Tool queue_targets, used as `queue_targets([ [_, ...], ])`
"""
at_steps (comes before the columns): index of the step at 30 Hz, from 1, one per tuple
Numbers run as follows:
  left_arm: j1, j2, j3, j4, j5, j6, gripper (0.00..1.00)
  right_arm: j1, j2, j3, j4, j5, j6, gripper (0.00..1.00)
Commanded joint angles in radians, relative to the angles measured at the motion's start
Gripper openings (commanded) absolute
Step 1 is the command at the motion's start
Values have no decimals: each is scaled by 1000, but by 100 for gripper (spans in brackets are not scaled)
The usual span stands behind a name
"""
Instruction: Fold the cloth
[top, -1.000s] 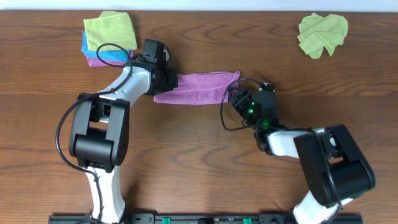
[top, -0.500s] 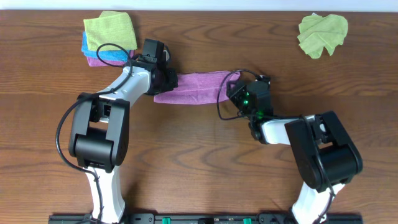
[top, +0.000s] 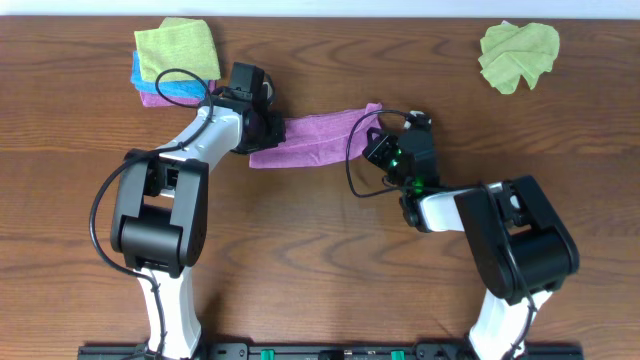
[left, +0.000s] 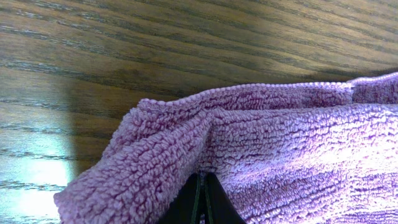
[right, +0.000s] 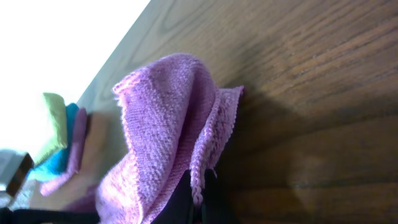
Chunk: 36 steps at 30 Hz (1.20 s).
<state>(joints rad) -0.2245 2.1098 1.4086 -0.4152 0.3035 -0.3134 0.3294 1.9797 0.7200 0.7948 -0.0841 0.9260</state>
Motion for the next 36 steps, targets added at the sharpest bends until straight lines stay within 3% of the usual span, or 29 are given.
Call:
queue_targets([
  [1,3,13,6,-18,-45,22,6,8,-71,18,-29,-26,-89,1],
  [10,3,13,6,-17,-45,22,6,63,-197,22,-119,-46,-203,1],
  [21,3,13,6,1,-45,23,6,193,-195,154,-271,-46,-300,1],
  [26,4,13,8,12,-52,36,6,222,-194,218,-360,-32,-314,1],
  [36,60,-51,8,3,-48,67,6,259,-194,221,-373,-1,-314,1],
])
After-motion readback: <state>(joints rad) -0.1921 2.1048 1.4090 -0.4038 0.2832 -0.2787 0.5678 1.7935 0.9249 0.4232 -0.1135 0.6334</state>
